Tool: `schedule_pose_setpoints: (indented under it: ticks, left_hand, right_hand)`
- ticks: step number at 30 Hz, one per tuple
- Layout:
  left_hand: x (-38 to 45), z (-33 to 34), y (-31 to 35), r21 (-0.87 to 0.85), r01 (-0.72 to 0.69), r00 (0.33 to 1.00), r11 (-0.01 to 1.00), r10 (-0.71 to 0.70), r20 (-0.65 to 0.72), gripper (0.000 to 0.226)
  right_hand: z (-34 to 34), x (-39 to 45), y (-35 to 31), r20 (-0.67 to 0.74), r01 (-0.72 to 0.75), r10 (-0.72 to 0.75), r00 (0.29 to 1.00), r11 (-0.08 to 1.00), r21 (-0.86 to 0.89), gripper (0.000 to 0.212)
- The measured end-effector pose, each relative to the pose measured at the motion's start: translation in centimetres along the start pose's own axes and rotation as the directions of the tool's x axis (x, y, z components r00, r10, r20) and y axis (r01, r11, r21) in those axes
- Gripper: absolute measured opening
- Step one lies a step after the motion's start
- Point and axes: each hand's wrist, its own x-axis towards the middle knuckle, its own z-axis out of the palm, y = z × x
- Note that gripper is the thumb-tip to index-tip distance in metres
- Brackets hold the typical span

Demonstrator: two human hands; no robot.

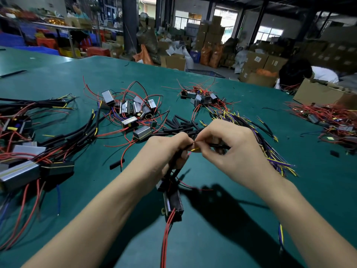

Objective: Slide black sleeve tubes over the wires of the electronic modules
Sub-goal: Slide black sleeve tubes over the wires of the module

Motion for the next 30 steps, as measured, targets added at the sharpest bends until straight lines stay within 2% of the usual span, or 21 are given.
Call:
schedule_pose_setpoints:
  ticks: [2, 3, 4, 5, 7, 9, 11, 15, 16, 18, 19, 21, 23, 24, 25, 26, 28, 30]
  left_hand:
    - [0.1, -0.2, 0.1, -0.086, 0.103, 0.992, 0.991, -0.097, 0.076, 0.021]
    - [0.1, -0.4, 0.0, -0.085, 0.078, 0.994, 0.993, -0.071, 0.08, 0.019]
    - [-0.1, -0.5, -0.1, -0.032, -0.028, 0.998, 0.999, 0.03, 0.059, 0.016]
    - [-0.3, -0.6, -0.3, 0.083, -0.195, 0.981, 0.977, 0.192, 0.038, 0.011]
    - [-0.9, -0.5, -0.4, 0.352, -0.504, 0.856, 0.788, 0.51, 0.084, 0.007]
    - [-1.2, -0.3, -0.4, 0.475, -0.615, 0.765, 0.629, 0.622, 0.167, 0.007]
    - [-1.2, -0.4, -0.4, 0.51, -0.635, 0.74, 0.58, 0.647, 0.185, 0.006]
    - [-1.2, -0.5, -0.2, 0.569, -0.597, 0.775, 0.565, 0.59, 0.226, 0.012]
    - [-1.2, -0.4, -0.2, 0.573, -0.578, 0.795, 0.582, 0.559, 0.235, 0.013]
    - [-1.1, -0.6, 0.1, 0.519, -0.516, 0.854, 0.681, 0.456, 0.251, 0.016]
    - [-1.1, -0.7, 0.4, 0.467, -0.468, 0.883, 0.75, 0.384, 0.268, 0.019]
    - [-1.1, -1.0, 0.9, 0.342, -0.337, 0.919, 0.877, 0.228, 0.322, 0.023]
    - [-1.1, -1.1, 1.1, 0.188, -0.165, 0.928, 0.968, 0.088, 0.361, 0.025]
    - [-1.1, -1.0, 1.1, 0.13, -0.1, 0.933, 0.986, 0.048, 0.356, 0.024]
    - [-1.1, -1.0, 1.0, 0.124, -0.084, 0.941, 0.989, 0.038, 0.335, 0.023]
    - [-1.0, -1.1, 0.9, 0.182, -0.13, 0.95, 0.975, 0.07, 0.304, 0.021]
    - [-1.0, -0.9, 0.5, 0.345, -0.319, 0.936, 0.883, 0.235, 0.263, 0.014]
    - [-1.2, -0.9, 0.3, 0.49, -0.517, 0.855, 0.702, 0.453, 0.253, 0.005]
  right_hand:
    - [0.1, 0.0, -0.3, 0.019, 0.061, -0.059, 0.998, 0.987, -0.149, 0.005]
    - [0.2, 0.0, -0.4, 0.027, 0.06, -0.056, 0.998, 0.984, -0.165, 0.005]
    - [0.1, 0.0, -0.3, 0.033, 0.034, -0.03, 0.999, 0.991, -0.13, 0.004]
    - [-0.1, 0.0, -0.2, 0.041, -0.011, 0.014, 0.999, 0.998, -0.056, 0.004]
    - [-0.5, 0.0, 0.0, 0.058, -0.124, 0.119, 0.991, 0.986, 0.112, 0.006]
    - [-0.7, 0.0, 0.2, 0.087, -0.221, 0.206, 0.975, 0.944, 0.243, 0.008]
    - [-0.7, -0.1, 0.2, 0.116, -0.275, 0.251, 0.961, 0.909, 0.313, 0.011]
    - [-0.8, 0.0, 0.3, 0.112, -0.236, 0.215, 0.97, 0.942, 0.238, 0.009]
    - [-0.8, 0.0, 0.4, 0.087, -0.176, 0.164, 0.983, 0.972, 0.154, 0.007]
    - [-0.9, 0.1, 0.4, 0.029, 0.054, -0.051, 0.998, 0.991, -0.122, 0.006]
    - [-1.0, 0.1, 0.5, 0.025, 0.186, -0.186, 0.982, 0.944, -0.272, 0.008]
    - [-1.2, 0.2, 0.7, 0.059, 0.392, -0.419, 0.906, 0.778, -0.492, 0.016]
    - [-1.3, 0.3, 0.9, 0.083, 0.468, -0.522, 0.849, 0.668, -0.579, 0.02]
    - [-1.1, 0.3, 0.9, 0.079, 0.462, -0.514, 0.854, 0.68, -0.569, 0.02]
    - [-0.9, 0.4, 0.8, 0.069, 0.43, -0.464, 0.883, 0.74, -0.518, 0.018]
    - [-0.8, 0.4, 0.7, 0.059, 0.364, -0.376, 0.925, 0.831, -0.422, 0.015]
    - [-1.0, 0.6, 0.5, 0.081, 0.16, -0.149, 0.985, 0.975, -0.151, 0.007]
    - [-1.5, 0.7, 0.6, 0.156, -0.036, 0.027, 0.987, 0.998, 0.055, 0.005]
